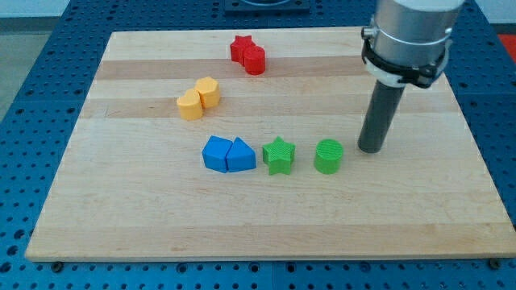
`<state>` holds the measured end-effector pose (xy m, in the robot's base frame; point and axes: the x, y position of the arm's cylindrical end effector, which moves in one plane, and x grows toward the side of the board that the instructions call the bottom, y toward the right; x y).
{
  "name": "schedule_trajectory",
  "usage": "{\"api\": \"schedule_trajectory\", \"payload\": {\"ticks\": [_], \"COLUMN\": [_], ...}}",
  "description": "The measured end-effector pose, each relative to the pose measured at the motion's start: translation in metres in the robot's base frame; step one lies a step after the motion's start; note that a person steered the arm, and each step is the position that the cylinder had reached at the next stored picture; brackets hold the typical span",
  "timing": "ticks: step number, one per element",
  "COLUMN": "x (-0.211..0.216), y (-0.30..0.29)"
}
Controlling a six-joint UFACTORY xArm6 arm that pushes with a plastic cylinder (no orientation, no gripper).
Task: Push the green circle into the green star
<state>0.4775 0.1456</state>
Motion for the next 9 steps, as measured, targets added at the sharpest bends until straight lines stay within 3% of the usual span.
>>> {"api": "schedule_trajectory", "payload": {"ticks": [2,9], "x": [0.020,0.013], "y": [0.000,-0.068]}}
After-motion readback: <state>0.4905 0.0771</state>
